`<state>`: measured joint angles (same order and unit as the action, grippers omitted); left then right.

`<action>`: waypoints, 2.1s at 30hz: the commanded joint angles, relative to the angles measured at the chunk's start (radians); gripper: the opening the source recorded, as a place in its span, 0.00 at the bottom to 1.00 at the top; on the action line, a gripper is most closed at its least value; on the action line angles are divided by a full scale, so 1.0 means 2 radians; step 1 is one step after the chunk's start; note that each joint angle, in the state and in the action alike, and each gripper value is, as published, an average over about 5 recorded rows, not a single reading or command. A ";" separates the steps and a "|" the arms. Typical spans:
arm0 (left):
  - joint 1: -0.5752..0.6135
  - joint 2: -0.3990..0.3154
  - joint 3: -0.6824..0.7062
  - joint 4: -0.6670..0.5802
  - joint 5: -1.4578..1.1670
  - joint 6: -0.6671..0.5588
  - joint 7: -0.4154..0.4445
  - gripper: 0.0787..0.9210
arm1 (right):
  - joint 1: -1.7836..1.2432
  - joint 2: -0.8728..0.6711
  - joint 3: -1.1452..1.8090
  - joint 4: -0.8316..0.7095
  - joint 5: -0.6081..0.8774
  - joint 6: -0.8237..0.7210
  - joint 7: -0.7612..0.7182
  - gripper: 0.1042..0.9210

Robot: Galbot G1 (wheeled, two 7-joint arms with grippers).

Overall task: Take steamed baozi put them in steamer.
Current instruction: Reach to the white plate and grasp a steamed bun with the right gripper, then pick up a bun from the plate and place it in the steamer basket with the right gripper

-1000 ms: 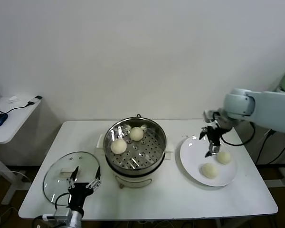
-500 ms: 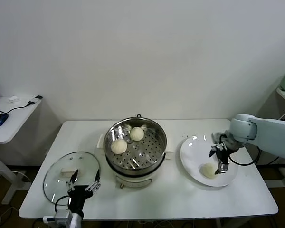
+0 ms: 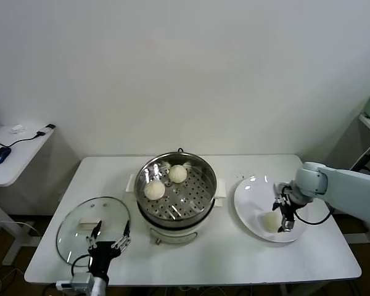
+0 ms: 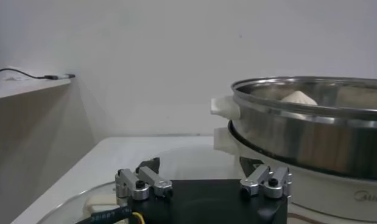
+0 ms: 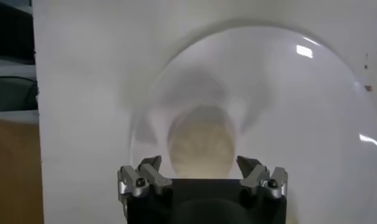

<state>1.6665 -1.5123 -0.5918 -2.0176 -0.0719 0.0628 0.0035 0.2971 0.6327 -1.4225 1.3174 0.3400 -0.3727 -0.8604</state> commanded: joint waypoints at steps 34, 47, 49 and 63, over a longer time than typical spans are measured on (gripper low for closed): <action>0.009 -0.003 0.015 -0.021 0.012 0.001 -0.001 0.88 | 0.393 0.210 -0.093 0.029 0.070 0.291 -0.088 0.62; 0.011 -0.003 0.008 -0.022 0.012 0.002 -0.001 0.88 | 0.267 0.302 -0.068 0.112 -0.095 0.427 -0.048 0.62; 0.011 -0.003 0.005 -0.023 0.011 0.002 -0.001 0.88 | 0.245 0.310 -0.066 0.104 -0.110 0.430 -0.040 0.62; 0.014 -0.001 -0.002 -0.023 0.008 0.000 -0.001 0.88 | 0.152 0.326 -0.054 0.029 -0.165 0.434 -0.008 0.62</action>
<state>1.6950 -1.5154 -0.5938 -2.0651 -0.0558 0.0642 0.0011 0.6929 1.2449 -1.5359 1.4172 0.0878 0.4483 -0.9037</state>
